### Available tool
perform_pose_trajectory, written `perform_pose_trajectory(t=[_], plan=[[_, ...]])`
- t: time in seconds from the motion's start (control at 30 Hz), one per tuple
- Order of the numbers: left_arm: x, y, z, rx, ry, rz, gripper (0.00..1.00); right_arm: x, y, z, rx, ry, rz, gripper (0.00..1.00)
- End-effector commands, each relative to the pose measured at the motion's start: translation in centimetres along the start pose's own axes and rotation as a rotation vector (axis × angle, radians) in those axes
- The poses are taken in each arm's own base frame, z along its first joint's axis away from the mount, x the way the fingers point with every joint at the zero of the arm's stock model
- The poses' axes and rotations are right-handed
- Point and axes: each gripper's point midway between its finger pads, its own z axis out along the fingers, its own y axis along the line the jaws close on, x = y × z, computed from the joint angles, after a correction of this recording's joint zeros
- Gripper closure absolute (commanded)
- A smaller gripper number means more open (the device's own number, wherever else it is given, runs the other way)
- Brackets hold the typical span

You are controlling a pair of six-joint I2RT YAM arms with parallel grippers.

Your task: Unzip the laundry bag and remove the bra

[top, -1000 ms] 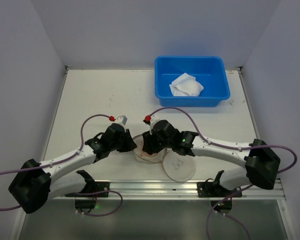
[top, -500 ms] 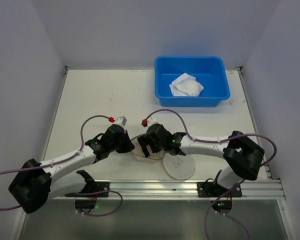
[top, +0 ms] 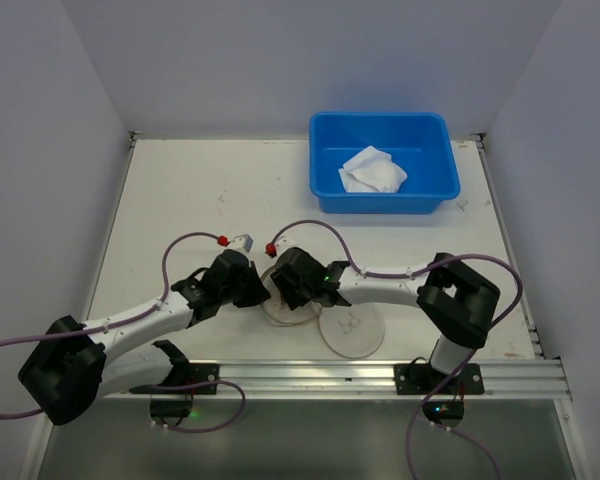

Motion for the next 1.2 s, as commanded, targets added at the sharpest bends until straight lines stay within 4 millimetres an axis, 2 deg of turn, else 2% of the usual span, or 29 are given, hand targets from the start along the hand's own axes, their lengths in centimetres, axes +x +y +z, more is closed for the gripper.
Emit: perform_pose_trajectory(t=[0.0,0.13,0.2,0.3,0.37,0.4,0.43,0.53,0.57,0.63,0.67,0.7,0.77,0.9,1.17], plan=[[-0.4,-1.0,0.1,0.042,-0.014,-0.005,0.94,1.0,0.1,-1.2,-0.011,0.033,0.0,0.67],[-0.6,-1.1,0.1,0.039,-0.02,0.001,0.94,0.5,-0.1,-3.2,-0.035,-0.019,0.013,0.94],[-0.7,-1.1,0.1,0.038,-0.023,0.004,0.94,0.0,-0.3,-4.7,-0.053,-0.064,0.017,1.0],[-0.8,-1.1,0.1,0.032,-0.023,0.007,0.94,0.0,-0.4,-6.1,-0.081,-0.101,0.022,1.0],[-0.7,-1.0,0.0,0.032,-0.023,0.008,0.94,-1.2,-0.1,-7.8,-0.12,-0.166,0.038,1.0],[-0.7,-1.0,0.0,0.029,-0.021,0.008,0.94,-0.7,-0.3,-8.0,-0.129,-0.172,0.038,1.0],[-0.7,-1.0,0.0,0.028,-0.02,0.008,0.94,-1.5,-0.1,-9.3,-0.162,-0.218,0.036,1.0],[-0.7,-1.0,0.0,0.028,-0.02,0.01,0.94,-1.4,0.6,-10.9,-0.253,-0.276,0.015,1.0],[-0.7,-1.0,0.0,0.028,-0.021,0.007,0.94,-2.5,1.0,-12.4,-0.293,-0.34,0.015,1.0],[-0.8,-1.1,0.0,0.031,-0.024,0.008,0.94,-2.0,1.3,-13.3,-0.341,-0.374,0.007,1.0],[-0.8,-1.1,0.1,0.029,-0.023,0.007,0.94,-3.3,1.7,-15.0,-0.382,-0.454,0.01,1.0],[-0.7,-1.0,0.2,0.026,-0.02,0.008,0.94,-2.8,2.0,-15.3,-0.419,-0.461,0.005,1.0],[-0.6,-0.9,0.4,0.023,-0.015,0.007,0.94,-3.4,2.3,-16.6,-0.456,-0.5,0.021,1.0],[-0.3,-0.9,0.9,0.024,0.003,0.001,0.94,-5.4,3.2,-19.9,-0.532,-0.589,0.044,1.0],[0.3,-1.6,1.0,0.071,0.022,-0.009,0.95,-10.2,3.2,-26.1,-0.625,-0.859,0.138,1.0]])
